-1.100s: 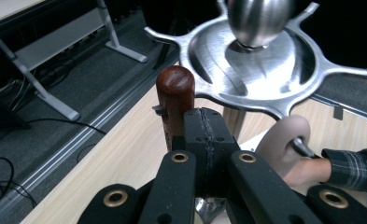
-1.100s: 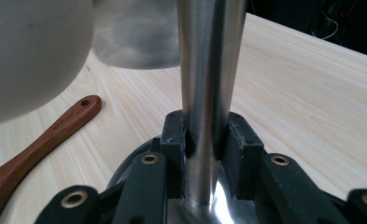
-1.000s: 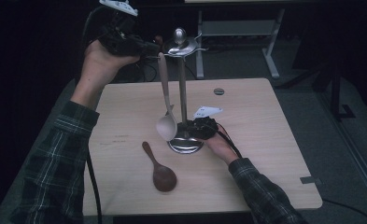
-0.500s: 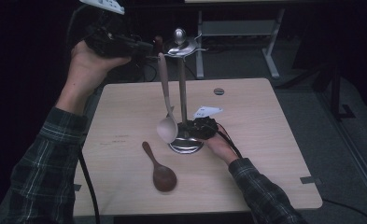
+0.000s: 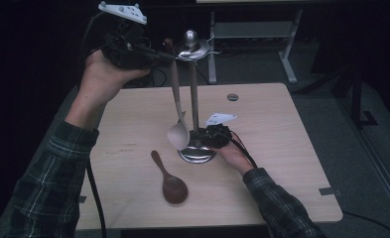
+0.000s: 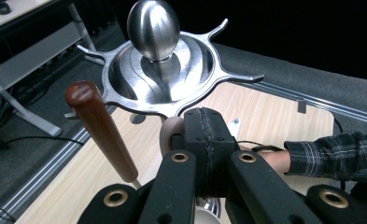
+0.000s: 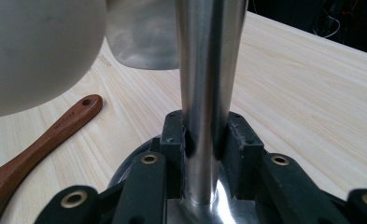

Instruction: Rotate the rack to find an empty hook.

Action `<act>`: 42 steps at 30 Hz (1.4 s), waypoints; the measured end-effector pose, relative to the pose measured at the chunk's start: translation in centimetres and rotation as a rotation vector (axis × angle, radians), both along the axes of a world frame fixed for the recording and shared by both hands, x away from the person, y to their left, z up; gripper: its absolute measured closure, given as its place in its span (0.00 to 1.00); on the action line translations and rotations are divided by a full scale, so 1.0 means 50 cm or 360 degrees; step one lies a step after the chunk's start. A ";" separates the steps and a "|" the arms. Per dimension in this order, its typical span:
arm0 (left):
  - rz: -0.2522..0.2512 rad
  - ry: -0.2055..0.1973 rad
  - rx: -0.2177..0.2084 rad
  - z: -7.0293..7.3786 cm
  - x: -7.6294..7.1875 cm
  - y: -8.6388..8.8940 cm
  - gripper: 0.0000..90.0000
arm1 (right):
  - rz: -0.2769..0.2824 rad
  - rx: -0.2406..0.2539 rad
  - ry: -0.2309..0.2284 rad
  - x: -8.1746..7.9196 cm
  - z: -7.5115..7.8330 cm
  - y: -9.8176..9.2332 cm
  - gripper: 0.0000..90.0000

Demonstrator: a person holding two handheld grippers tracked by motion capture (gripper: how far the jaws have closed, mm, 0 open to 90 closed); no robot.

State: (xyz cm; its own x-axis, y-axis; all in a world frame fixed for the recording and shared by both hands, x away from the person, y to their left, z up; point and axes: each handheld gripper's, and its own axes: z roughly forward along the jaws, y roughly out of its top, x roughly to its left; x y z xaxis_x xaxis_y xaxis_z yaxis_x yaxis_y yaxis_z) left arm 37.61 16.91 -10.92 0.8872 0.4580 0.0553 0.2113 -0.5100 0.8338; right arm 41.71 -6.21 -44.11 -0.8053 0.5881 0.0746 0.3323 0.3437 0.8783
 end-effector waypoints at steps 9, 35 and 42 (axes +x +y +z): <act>0.0021 0.0012 0.0004 -0.002 0.013 0.003 1.00 | 0.0001 -0.0001 0.0009 -0.001 0.000 0.000 0.79; 0.0080 0.0020 -0.0035 -0.030 0.025 0.036 1.00 | 0.0036 -0.0019 0.0024 -0.010 0.004 -0.001 0.61; 0.0082 0.0059 -0.0005 -0.085 0.001 0.054 1.00 | 0.0043 -0.0023 0.0084 -0.031 0.012 -0.027 0.50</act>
